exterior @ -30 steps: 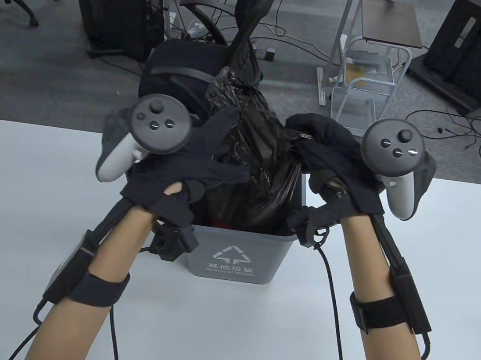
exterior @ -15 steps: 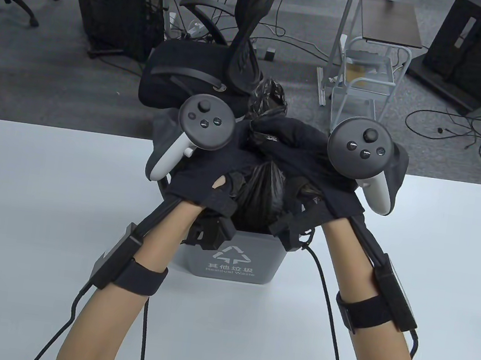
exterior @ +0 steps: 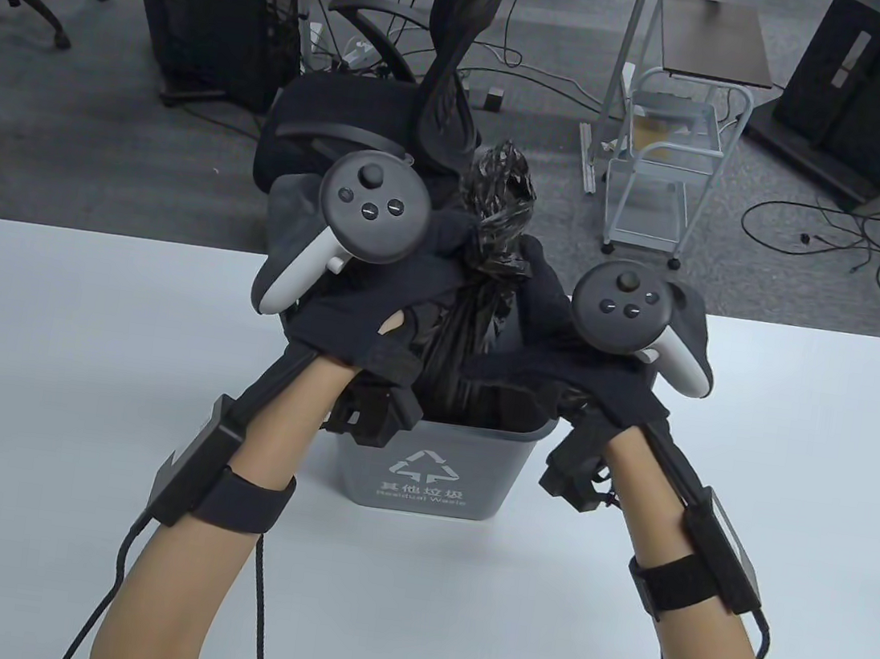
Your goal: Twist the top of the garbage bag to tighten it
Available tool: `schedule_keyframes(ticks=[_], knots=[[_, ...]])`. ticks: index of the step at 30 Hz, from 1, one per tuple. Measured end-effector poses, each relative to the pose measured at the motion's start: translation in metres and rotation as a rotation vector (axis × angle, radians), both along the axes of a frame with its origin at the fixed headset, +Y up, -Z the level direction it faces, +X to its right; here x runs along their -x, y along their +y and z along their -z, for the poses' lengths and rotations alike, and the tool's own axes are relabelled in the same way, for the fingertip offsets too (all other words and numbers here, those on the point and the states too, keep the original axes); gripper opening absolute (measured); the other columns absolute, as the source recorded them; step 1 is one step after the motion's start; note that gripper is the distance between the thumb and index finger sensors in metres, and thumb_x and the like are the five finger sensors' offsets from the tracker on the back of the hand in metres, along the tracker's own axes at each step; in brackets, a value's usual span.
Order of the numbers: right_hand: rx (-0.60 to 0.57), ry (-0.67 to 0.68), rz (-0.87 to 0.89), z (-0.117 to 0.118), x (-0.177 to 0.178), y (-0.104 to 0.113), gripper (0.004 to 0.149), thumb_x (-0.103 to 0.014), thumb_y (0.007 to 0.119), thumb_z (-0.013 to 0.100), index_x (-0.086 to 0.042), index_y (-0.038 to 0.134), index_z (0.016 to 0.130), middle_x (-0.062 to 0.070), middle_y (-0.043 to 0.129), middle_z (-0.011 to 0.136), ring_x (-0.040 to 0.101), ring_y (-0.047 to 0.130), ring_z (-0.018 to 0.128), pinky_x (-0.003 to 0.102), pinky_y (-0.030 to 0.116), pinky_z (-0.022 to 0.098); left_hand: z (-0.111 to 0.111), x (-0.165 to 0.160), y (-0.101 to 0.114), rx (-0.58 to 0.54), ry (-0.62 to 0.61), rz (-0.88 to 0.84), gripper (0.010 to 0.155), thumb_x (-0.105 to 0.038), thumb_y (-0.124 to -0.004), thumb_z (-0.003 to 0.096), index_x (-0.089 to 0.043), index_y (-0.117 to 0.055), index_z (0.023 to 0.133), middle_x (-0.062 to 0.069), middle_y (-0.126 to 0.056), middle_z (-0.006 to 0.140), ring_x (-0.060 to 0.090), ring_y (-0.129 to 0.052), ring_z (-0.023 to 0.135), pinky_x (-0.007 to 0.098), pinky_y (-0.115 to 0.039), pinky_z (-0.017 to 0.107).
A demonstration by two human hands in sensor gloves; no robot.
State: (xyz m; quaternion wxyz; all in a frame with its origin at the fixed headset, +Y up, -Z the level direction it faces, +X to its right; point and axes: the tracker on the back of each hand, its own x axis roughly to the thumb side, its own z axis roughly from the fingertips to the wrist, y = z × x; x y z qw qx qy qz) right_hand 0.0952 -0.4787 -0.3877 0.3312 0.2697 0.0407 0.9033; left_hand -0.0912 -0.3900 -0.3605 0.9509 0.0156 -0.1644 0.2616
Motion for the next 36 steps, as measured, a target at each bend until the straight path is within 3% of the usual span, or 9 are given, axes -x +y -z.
schedule_keyframes(ticks=[4,8,11,15,20,25,27,31,36], knots=[[-0.017,-0.028,0.181,0.007,0.023,-0.006,0.128,-0.048,0.089,0.044,-0.001,-0.005,0.117,0.025,0.02,0.125,0.052,0.028,0.111,0.071,0.046,0.074,-0.006,-0.008,-0.002,-0.01,-0.081,0.023,0.036,-0.043,-0.078,0.0571,-0.042,-0.079,0.093,-0.012,-0.093,0.095,0.009,-0.093,0.091,0.043,-0.074,0.068],[-0.061,-0.081,0.353,0.017,0.03,-0.011,0.097,-0.041,0.09,0.046,-0.014,0.036,0.121,0.011,0.06,0.118,0.042,0.056,0.11,0.065,0.054,0.074,-0.013,-0.012,0.0,-0.077,-0.078,0.077,0.036,-0.045,-0.078,0.0561,-0.043,-0.079,0.092,-0.013,-0.092,0.095,0.007,-0.093,0.092,0.044,-0.072,0.072],[-0.007,-0.104,0.499,0.025,0.028,-0.014,0.063,-0.032,0.087,0.049,-0.024,0.066,0.108,0.003,0.086,0.097,0.035,0.081,0.096,0.061,0.06,0.073,-0.015,-0.012,-0.002,-0.045,-0.15,0.033,0.036,-0.044,-0.078,0.0562,-0.043,-0.079,0.093,-0.013,-0.091,0.098,0.008,-0.09,0.096,0.048,-0.069,0.075],[0.03,-0.088,0.467,0.032,0.026,-0.015,0.039,-0.03,0.082,0.053,-0.026,0.083,0.092,0.002,0.095,0.079,0.03,0.092,0.082,0.06,0.068,0.068,-0.019,-0.008,-0.004,-0.084,-0.142,0.053,0.037,-0.045,-0.077,0.0569,-0.044,-0.077,0.094,-0.013,-0.088,0.102,0.008,-0.088,0.1,0.052,-0.064,0.078],[0.052,-0.131,0.431,0.035,0.025,-0.013,0.035,-0.033,0.078,0.056,-0.024,0.085,0.09,0.003,0.095,0.075,0.031,0.093,0.078,0.061,0.068,0.067,-0.024,0.009,-0.012,-0.122,-0.135,0.026,0.048,-0.049,-0.073,0.0572,-0.044,-0.066,0.105,-0.013,-0.079,0.112,0.01,-0.077,0.111,0.055,-0.056,0.082],[0.09,-0.163,0.431,0.039,0.019,-0.011,0.036,-0.036,0.072,0.06,-0.023,0.083,0.092,0.005,0.093,0.079,0.034,0.089,0.082,0.062,0.064,0.068,-0.032,0.041,-0.026,-0.165,-0.075,-0.049,0.078,-0.061,-0.068,0.0558,-0.042,-0.03,0.121,-0.007,-0.043,0.132,0.02,-0.045,0.127,0.06,-0.037,0.086],[0.109,-0.17,0.444,0.039,0.017,-0.01,0.037,-0.036,0.07,0.061,-0.023,0.082,0.093,0.006,0.091,0.083,0.036,0.087,0.085,0.063,0.062,0.069,-0.033,0.053,-0.037,-0.165,-0.012,-0.074,0.091,-0.066,-0.067,0.0542,-0.034,-0.015,0.122,-0.002,-0.031,0.135,0.023,-0.035,0.129,0.06,-0.031,0.086],[0.095,-0.181,0.416,0.037,0.018,-0.002,0.038,-0.037,0.069,0.062,-0.024,0.081,0.095,0.009,0.087,0.092,0.04,0.081,0.091,0.066,0.057,0.071,-0.024,0.066,-0.072,-0.04,0.023,-0.114,0.11,-0.072,-0.069,0.0486,-0.018,-0.008,0.122,0.013,-0.019,0.133,0.036,-0.022,0.125,0.06,-0.025,0.083],[0.046,-0.158,0.284,0.03,0.028,0.016,0.038,-0.037,0.071,0.061,-0.023,0.082,0.095,0.012,0.082,0.099,0.044,0.074,0.097,0.068,0.051,0.072,-0.006,0.051,-0.119,0.145,-0.018,-0.123,0.121,-0.071,-0.076,0.0434,-0.008,-0.005,0.118,0.023,-0.012,0.128,0.045,-0.013,0.119,0.06,-0.02,0.078]])
